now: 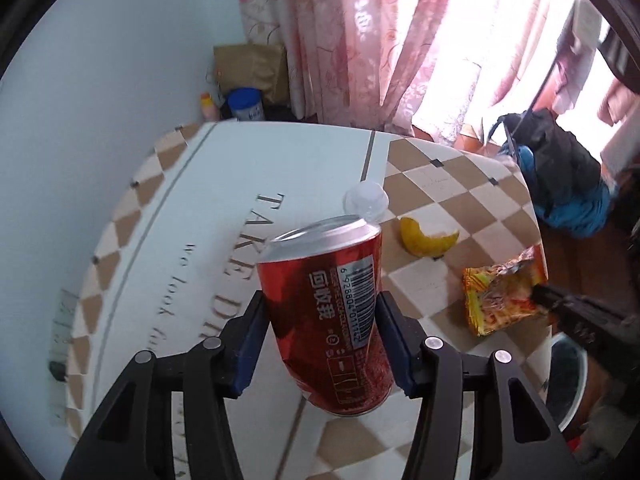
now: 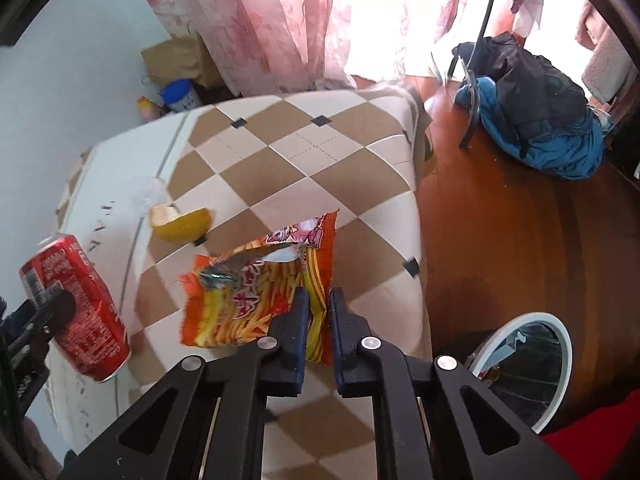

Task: Collect trash
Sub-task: 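Carry the snack bag and red can over the bin and open both tools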

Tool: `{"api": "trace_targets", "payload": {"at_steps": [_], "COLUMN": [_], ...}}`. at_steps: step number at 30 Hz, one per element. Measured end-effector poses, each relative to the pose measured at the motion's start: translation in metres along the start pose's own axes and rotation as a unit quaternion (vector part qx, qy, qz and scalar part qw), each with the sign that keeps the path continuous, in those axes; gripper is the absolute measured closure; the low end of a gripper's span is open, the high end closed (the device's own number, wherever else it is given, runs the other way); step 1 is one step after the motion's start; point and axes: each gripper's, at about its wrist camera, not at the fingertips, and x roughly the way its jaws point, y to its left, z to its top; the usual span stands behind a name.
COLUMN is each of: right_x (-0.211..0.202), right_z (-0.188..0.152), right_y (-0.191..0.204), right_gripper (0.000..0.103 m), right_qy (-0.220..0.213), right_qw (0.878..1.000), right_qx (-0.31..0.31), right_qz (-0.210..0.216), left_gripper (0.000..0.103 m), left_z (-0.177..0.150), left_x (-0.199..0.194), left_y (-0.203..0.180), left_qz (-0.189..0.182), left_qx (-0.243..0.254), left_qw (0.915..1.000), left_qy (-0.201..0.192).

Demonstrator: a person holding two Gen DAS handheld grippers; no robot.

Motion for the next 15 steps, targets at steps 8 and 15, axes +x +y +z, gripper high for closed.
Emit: {"api": "trace_targets", "payload": {"at_steps": [8,15], "right_x": [-0.067,-0.127], "right_z": [-0.035,-0.066], "right_y": [0.001,-0.02], "right_gripper": [0.096,0.096], "right_qy": [-0.045,-0.083], "right_qw": [0.998,0.993], "right_qx": [0.031,0.067], "right_qz": [0.028,0.05], "left_gripper": [0.053,0.053], "left_z": [-0.022,-0.036], "left_x": [-0.046,-0.107], "left_y": [-0.002,-0.027], "left_qz": [0.008,-0.007], "left_qx": [0.03,0.069], "left_qw": [0.9991,0.995], "left_qy": [-0.029,-0.072]}}
